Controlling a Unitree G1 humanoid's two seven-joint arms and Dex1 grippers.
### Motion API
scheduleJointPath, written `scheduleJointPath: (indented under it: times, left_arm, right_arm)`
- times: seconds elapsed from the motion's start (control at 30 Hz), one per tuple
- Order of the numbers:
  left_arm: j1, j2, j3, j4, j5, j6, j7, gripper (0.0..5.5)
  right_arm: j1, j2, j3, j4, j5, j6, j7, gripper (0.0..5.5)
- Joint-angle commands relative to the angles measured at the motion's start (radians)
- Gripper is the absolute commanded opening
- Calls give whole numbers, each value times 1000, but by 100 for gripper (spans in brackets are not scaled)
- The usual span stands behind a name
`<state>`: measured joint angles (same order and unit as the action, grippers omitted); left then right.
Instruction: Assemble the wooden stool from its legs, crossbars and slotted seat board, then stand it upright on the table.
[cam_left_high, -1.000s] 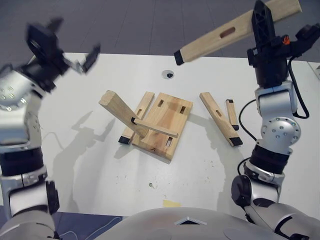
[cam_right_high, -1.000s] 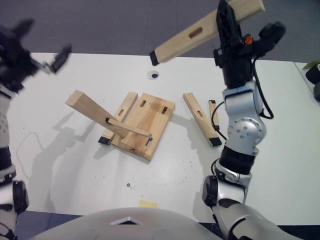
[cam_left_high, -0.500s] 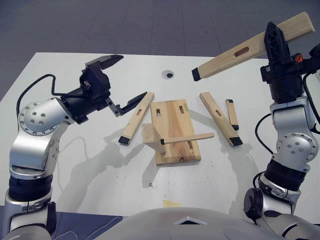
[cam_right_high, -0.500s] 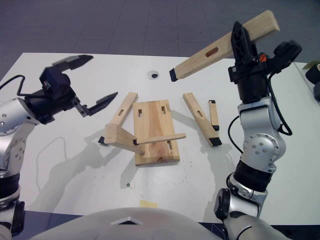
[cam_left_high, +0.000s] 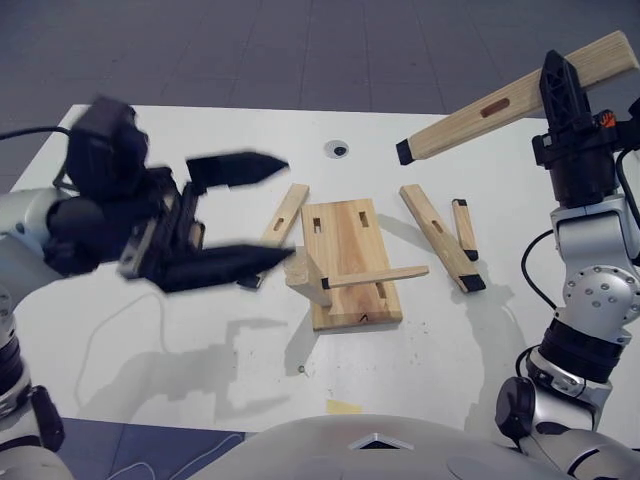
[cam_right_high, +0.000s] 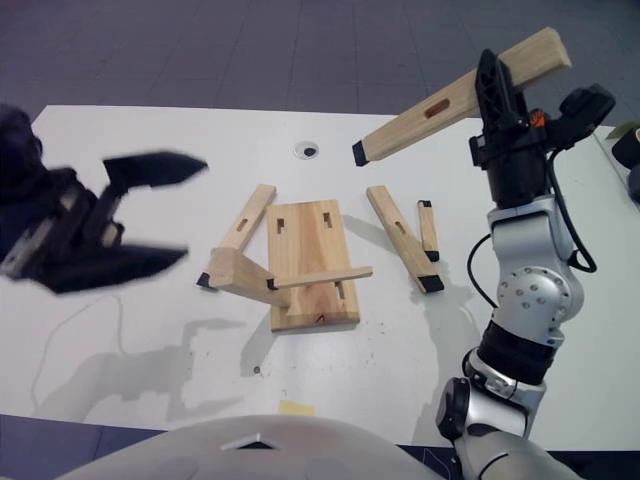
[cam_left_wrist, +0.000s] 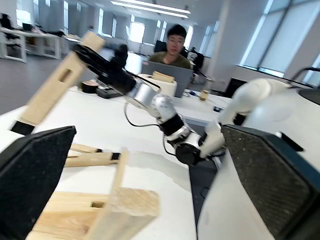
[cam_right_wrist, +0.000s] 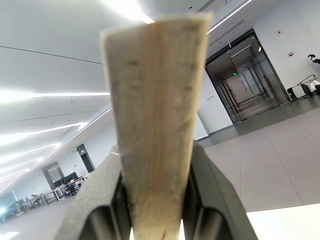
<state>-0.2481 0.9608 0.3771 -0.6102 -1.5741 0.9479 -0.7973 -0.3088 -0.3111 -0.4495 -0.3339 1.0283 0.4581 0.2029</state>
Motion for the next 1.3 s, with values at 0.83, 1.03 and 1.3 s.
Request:
scheduleJointPath:
  times: [0.83,1.03,1.3]
  left_arm:
    - [119,-82,-288,-164,524,-187,49,235]
    - [84,-218,-428,-95,805,-309,221,209]
    - [102,-341,-546,-25,978,-395,294,203]
  right_arm:
    - [-5,-30,40,26,-29,16,20,101]
    - [34,-87,112,38,-236,-33,49,101]
    - [82,-87,189,34,-390,-87,125,101]
